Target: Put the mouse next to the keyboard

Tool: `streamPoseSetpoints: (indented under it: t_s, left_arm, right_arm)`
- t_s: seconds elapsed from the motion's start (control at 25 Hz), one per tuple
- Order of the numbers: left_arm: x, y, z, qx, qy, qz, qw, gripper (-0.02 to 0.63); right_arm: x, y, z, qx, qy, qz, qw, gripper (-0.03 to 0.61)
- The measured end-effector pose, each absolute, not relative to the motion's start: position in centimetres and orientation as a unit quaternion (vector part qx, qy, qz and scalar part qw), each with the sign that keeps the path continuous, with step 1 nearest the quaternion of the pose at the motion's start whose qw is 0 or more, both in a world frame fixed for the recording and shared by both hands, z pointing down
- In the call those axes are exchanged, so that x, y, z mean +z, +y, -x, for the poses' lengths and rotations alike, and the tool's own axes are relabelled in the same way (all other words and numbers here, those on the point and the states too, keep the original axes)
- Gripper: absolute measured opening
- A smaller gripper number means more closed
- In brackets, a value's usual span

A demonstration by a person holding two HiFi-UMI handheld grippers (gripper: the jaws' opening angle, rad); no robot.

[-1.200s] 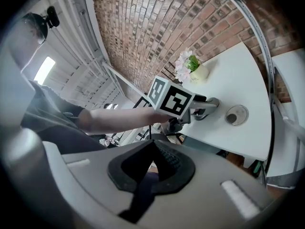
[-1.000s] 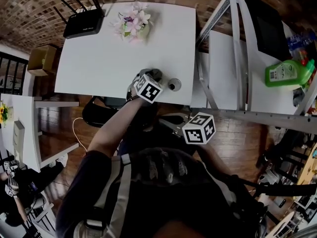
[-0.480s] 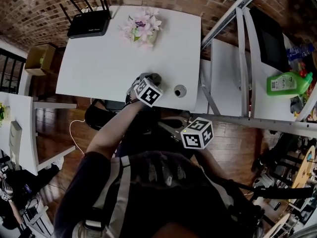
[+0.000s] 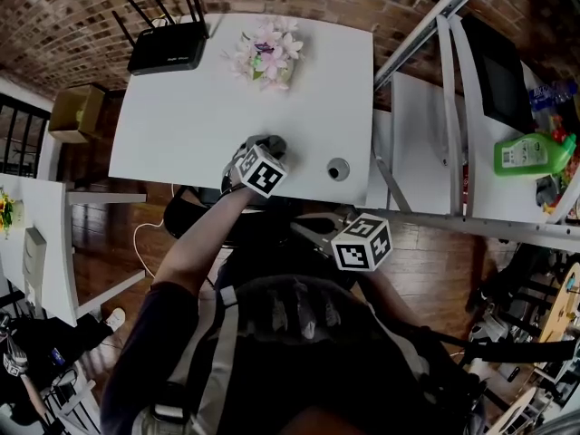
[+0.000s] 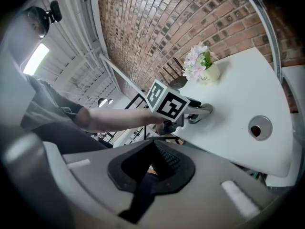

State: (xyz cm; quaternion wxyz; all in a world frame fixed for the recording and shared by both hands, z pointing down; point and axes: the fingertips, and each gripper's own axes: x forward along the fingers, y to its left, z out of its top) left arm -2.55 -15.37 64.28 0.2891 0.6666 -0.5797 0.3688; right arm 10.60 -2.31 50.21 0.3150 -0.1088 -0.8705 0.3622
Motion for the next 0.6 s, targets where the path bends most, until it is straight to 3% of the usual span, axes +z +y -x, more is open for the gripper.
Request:
streamPoseSetpoints:
  t_s: [0.6]
  left_arm:
    - [64.1, -13.2, 7.0, 0.361, -0.596, -0.656, 0.291, 0.229]
  right_arm:
    - [50.1, -1.7, -7.8, 0.358, -0.867, 0.115, 0.328, 0.004]
